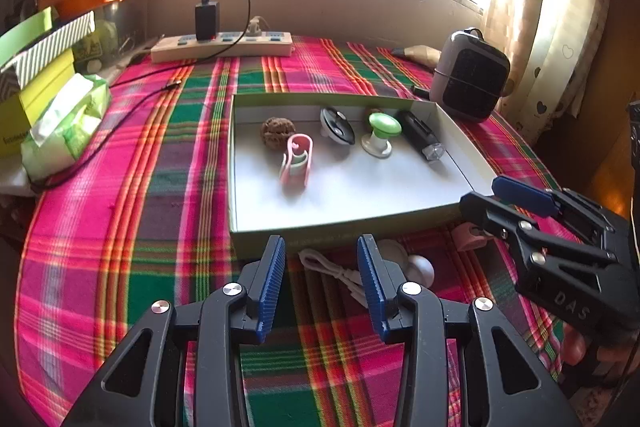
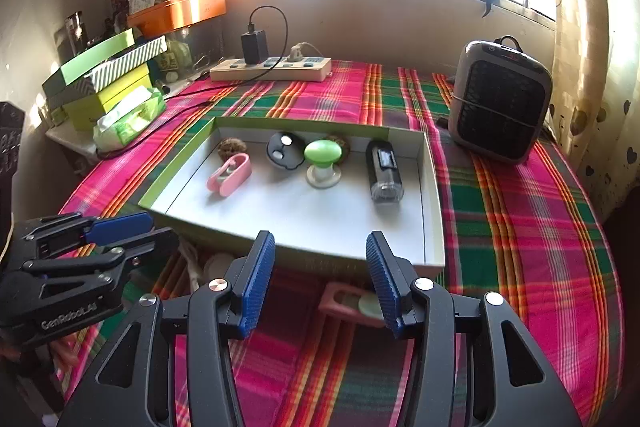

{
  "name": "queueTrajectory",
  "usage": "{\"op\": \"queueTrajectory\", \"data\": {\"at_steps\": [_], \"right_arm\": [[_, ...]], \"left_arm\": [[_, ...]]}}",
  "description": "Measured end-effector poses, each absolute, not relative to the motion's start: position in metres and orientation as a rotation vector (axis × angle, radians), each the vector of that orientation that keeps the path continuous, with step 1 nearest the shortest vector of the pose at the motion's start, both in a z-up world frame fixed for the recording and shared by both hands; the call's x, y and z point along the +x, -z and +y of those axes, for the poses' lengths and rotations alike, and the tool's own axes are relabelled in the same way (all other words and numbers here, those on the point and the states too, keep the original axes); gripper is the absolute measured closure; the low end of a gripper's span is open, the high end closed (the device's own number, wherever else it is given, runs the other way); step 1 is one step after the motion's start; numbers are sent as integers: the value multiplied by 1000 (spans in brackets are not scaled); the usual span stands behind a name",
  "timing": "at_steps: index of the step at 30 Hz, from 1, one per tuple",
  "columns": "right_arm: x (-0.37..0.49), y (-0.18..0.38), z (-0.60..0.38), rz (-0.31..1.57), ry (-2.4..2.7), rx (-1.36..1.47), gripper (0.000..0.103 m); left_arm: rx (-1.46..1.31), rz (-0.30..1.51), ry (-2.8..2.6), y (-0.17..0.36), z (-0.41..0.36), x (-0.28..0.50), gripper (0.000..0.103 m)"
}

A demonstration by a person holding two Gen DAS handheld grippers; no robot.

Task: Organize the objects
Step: 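Withdraw both grippers from the box toward the white cable and knob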

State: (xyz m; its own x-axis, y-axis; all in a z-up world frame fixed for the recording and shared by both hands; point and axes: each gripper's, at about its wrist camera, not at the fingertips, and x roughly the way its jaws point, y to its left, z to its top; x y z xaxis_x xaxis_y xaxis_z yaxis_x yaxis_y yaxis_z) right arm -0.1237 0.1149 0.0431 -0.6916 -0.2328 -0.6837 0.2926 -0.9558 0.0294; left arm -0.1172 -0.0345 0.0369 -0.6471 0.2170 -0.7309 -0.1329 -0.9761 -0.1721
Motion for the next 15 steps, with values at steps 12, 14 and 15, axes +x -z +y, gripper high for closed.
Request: {"op": "queueTrajectory", "data": {"at_steps": [12, 14, 15], "right_arm": [[-94, -33, 129, 82, 2661, 1053, 54], [-93, -32, 130, 76, 2664, 1057, 54], [-92, -32, 131, 73, 2665, 1057, 54]], "left_arm": [[-1242, -74, -2641, -22, -8, -108, 63], [-1257, -60, -2641, -20, -7, -107, 63], [-1255, -58, -2641, -20, -8, -107, 63]]}}
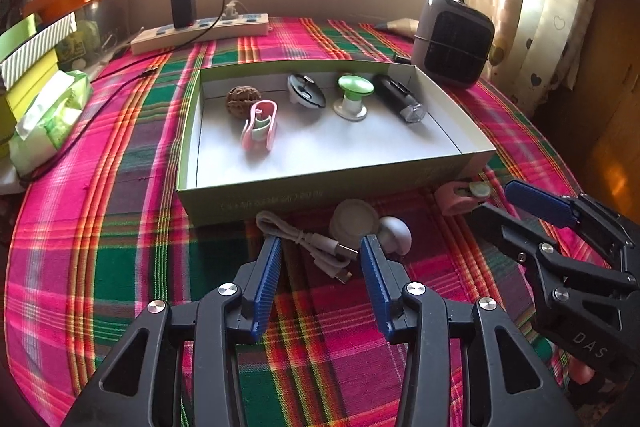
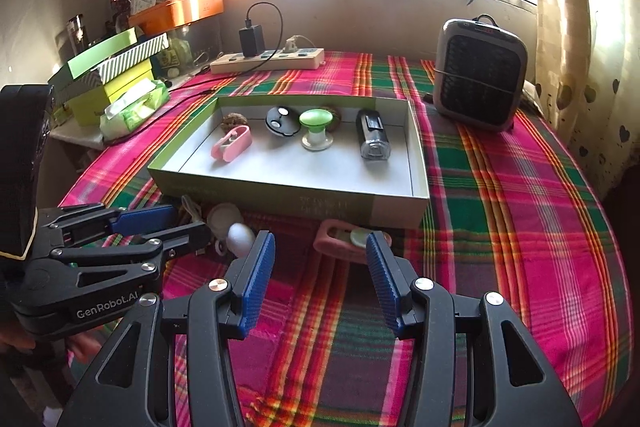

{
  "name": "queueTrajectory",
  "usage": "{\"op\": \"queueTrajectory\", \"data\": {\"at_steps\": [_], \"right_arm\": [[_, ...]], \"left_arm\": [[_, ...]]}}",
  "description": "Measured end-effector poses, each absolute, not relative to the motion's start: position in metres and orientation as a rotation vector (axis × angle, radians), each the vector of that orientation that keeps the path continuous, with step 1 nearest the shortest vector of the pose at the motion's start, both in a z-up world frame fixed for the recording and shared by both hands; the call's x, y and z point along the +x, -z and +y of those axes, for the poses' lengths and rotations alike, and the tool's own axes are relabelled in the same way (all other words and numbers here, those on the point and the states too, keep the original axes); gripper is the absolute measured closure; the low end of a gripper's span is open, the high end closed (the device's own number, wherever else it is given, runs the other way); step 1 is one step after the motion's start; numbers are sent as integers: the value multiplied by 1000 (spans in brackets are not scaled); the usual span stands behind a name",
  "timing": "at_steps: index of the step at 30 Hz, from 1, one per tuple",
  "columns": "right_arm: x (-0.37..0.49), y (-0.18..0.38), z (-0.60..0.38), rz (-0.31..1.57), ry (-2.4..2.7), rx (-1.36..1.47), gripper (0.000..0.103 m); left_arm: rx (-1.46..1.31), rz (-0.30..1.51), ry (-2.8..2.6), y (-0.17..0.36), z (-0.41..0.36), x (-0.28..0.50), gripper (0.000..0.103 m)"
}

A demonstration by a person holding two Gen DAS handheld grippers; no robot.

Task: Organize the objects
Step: 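Withdraw both grippers from the box toward the white cable and knob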

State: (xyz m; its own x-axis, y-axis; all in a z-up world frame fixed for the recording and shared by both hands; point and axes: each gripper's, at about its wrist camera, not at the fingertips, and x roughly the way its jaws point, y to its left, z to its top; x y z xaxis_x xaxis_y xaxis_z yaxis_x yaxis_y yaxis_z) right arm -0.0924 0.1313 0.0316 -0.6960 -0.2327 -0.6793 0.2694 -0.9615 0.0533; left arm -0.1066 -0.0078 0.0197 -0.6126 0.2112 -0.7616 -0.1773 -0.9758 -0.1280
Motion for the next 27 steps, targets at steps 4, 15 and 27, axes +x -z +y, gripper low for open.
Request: {"op": "queueTrajectory", "data": {"at_steps": [4, 15, 27], "right_arm": [[-90, -31, 130, 75, 2665, 1057, 54], [-87, -26, 126, 74, 2647, 1077, 54], [-93, -18, 102, 107, 2566, 1102, 54]], "left_arm": [[-1285, -32, -2642, -15, -10, -107, 63], [-1315, -33, -2683, -11, -35, -94, 63], [-1331, -116, -2748, -9, -76, -81, 63]]}}
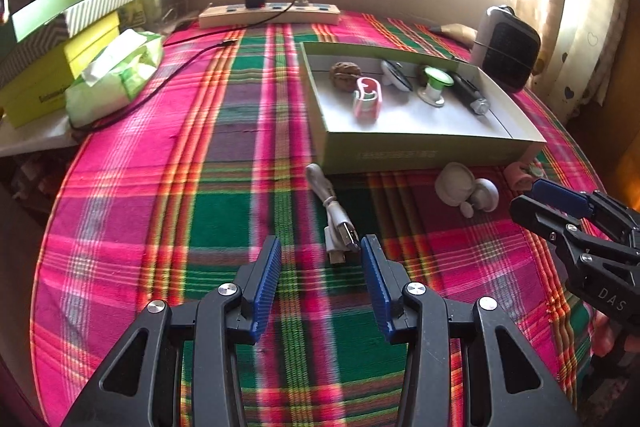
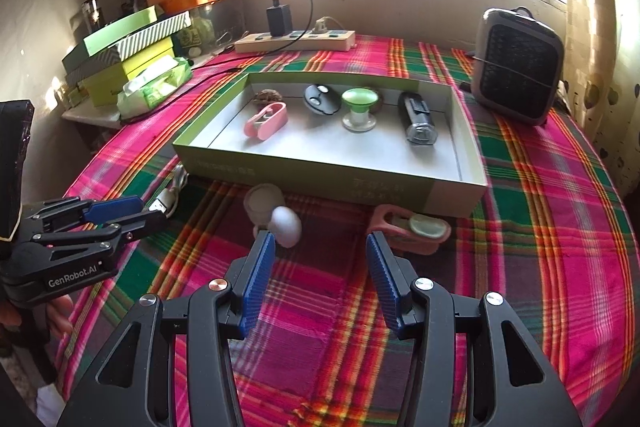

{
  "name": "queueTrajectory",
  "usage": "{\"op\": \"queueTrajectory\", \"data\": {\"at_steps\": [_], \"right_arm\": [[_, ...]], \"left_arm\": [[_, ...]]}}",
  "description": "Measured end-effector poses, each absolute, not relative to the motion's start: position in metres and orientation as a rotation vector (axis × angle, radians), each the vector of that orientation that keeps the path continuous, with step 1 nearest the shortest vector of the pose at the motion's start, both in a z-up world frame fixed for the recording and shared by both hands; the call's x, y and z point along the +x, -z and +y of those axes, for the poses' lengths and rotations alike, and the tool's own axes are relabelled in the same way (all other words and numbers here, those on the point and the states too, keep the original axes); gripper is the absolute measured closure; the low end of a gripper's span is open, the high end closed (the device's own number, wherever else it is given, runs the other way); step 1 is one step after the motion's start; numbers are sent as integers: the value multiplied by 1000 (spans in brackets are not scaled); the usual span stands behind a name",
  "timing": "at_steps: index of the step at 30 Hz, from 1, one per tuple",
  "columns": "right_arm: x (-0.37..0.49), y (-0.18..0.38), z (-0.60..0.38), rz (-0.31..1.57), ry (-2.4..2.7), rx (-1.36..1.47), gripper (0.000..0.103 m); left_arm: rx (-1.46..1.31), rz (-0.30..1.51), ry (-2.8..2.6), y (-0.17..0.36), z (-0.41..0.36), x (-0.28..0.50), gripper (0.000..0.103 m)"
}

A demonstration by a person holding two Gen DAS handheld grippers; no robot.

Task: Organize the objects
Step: 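Withdraw both grippers from the box toward the white cable and knob, then close the left gripper on the white USB cable while the right gripper closes on the white knob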

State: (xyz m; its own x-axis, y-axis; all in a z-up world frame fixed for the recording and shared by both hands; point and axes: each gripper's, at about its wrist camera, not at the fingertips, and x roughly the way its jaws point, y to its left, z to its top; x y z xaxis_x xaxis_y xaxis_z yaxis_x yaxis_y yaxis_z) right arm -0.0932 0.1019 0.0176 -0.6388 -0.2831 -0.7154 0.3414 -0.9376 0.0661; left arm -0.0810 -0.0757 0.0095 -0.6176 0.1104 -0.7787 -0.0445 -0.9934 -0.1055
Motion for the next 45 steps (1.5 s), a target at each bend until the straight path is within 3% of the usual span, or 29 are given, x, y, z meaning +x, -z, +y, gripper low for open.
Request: {"op": "queueTrajectory", "data": {"at_steps": [8, 11, 39, 45], "right_arm": [[-103, -8, 82, 160, 2515, 1137, 54], [-106, -7, 78, 161, 2507, 1152, 46], [-116, 0, 71, 250, 2519, 1215, 46], [-114, -1, 74, 236, 2522, 1212, 60]], "left_arm": [[-1311, -202, -2765, -13, -98, -75, 63], [-1297, -218, -2760, -14, -100, -75, 63], [-1303, -80, -2708, -7, -77, -107, 63], [-1308, -75, -2720, -7, -77, -108, 69]]}}
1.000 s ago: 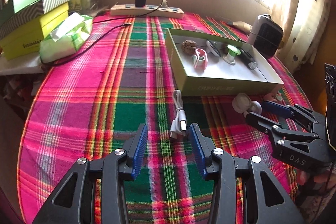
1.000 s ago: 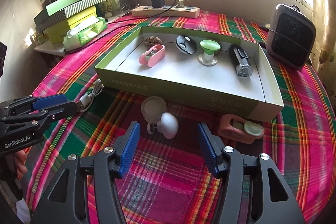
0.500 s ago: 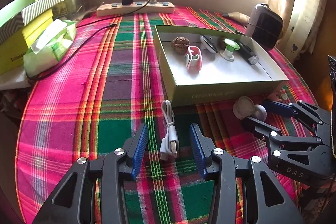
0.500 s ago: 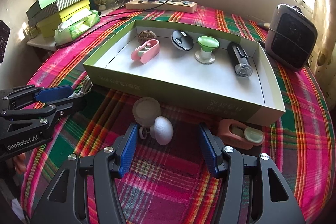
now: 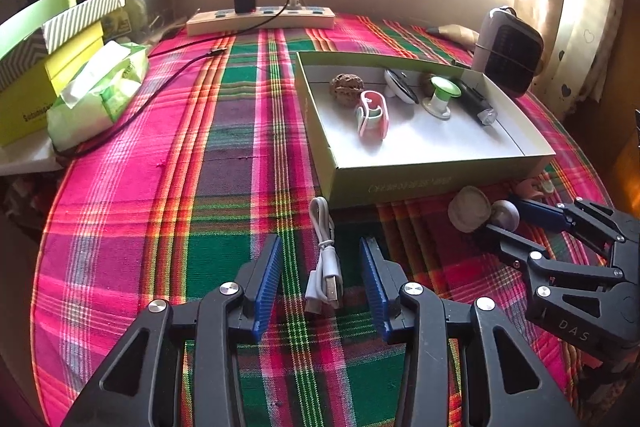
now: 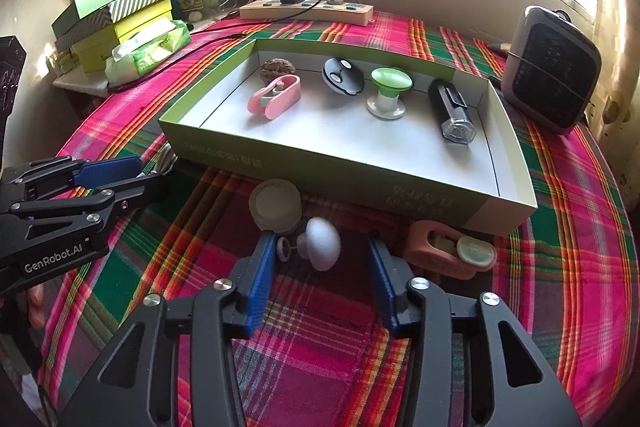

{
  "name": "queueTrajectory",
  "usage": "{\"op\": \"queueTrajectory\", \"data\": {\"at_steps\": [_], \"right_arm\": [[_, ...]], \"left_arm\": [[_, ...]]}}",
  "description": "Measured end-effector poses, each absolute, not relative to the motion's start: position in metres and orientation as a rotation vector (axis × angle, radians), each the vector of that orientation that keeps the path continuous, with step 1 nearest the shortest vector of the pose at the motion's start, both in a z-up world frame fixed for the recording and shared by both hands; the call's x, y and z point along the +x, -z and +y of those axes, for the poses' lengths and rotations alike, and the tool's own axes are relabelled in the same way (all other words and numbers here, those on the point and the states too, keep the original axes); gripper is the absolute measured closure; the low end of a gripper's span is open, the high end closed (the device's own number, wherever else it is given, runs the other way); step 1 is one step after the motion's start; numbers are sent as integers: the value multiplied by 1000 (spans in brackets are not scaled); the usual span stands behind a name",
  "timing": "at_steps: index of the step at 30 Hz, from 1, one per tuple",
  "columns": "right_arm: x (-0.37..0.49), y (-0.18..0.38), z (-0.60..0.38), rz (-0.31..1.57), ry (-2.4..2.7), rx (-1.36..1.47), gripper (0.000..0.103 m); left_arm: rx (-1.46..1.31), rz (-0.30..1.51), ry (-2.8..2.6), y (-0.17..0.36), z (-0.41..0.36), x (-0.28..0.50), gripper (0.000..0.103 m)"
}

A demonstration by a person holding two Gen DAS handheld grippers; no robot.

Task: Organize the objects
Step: 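Close the left gripper on the white USB cable while the right gripper closes on the white knob, then lift the held cable and white knob off the cloth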

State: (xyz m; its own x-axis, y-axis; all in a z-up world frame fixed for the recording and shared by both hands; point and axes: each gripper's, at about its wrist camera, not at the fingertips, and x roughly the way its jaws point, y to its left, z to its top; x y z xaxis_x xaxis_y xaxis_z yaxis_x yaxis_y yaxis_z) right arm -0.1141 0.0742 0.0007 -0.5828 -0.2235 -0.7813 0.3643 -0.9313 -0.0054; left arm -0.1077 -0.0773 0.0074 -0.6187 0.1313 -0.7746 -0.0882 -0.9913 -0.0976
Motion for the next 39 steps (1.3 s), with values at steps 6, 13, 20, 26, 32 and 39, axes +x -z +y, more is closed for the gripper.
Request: {"op": "queueTrajectory", "data": {"at_steps": [6, 13, 20, 26, 32, 39], "right_arm": [[-113, -1, 81, 194, 2529, 1213, 70], [-112, -1, 80, 199, 2524, 1211, 70], [-112, -2, 81, 197, 2517, 1210, 70], [-112, -2, 82, 193, 2514, 1209, 70], [-111, -2, 82, 182, 2512, 1208, 70], [-111, -2, 82, 182, 2512, 1208, 70]], "left_arm": [[-1314, -94, -2738, -7, -81, -109, 80], [-1316, -94, -2741, -7, -81, -110, 88], [-1319, -93, -2763, -7, -79, -112, 90], [-1320, -103, -2776, -7, -79, -112, 93], [-1319, -103, -2775, -7, -80, -113, 93], [-1318, -105, -2771, -7, -79, -113, 93]]}}
